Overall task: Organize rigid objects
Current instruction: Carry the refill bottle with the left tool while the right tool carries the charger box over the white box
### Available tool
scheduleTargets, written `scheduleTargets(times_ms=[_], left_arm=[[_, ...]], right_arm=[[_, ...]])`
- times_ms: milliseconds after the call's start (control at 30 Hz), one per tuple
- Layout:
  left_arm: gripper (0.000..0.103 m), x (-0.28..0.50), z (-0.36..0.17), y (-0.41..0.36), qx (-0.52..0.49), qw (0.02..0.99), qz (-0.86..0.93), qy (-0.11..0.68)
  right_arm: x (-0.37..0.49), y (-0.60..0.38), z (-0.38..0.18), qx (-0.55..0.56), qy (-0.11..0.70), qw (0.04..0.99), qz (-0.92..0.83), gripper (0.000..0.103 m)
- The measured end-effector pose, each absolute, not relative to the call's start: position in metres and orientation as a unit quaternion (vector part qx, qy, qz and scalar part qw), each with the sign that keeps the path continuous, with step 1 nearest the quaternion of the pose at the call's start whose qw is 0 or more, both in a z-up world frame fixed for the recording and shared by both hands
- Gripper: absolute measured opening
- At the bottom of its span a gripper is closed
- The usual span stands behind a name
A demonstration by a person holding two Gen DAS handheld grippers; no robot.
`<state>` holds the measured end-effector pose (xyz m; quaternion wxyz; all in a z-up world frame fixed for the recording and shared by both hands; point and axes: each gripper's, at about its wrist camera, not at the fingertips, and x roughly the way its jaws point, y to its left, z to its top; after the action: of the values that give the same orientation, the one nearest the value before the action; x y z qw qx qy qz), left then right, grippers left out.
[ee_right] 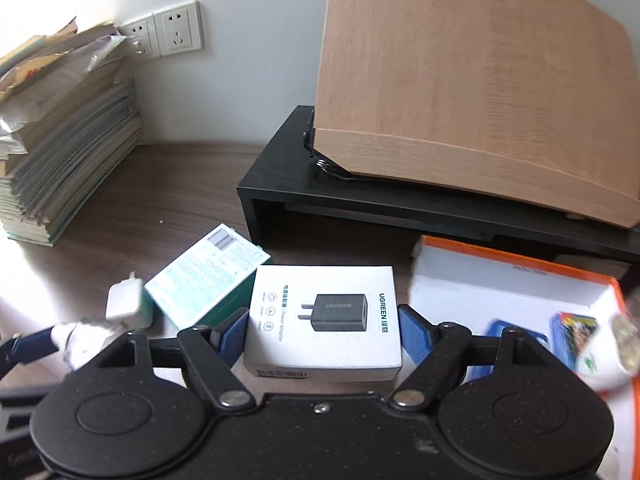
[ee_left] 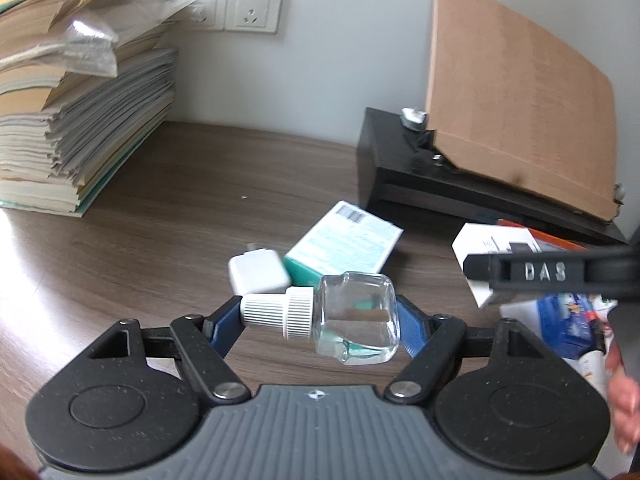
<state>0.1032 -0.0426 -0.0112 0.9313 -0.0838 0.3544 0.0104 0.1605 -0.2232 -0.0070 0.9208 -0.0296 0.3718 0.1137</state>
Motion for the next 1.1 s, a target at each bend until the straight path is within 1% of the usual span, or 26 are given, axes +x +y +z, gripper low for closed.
scheduleTargets(times_ms=[433, 833, 1100], left_arm=[[0.079, 0.060, 0.007, -0.097, -0.061, 0.935, -0.047, 0.347], [0.079, 0.022, 0.013, -0.172, -0.037, 0.931, -0.116, 0.345], [0.079, 0.012, 0.014, -0.213, -0.025, 0.928, -0.146, 0.341]], right_arm=[[0.076, -0.278, 0.008, 0.001, 0.345, 0.937, 0.061, 0.092], [0.002, -0.365, 0.009, 0.031, 0.330, 0.943, -0.006, 0.092], [-0.027, -0.412, 0.008, 0.050, 0.324, 0.944, -0.043, 0.092]])
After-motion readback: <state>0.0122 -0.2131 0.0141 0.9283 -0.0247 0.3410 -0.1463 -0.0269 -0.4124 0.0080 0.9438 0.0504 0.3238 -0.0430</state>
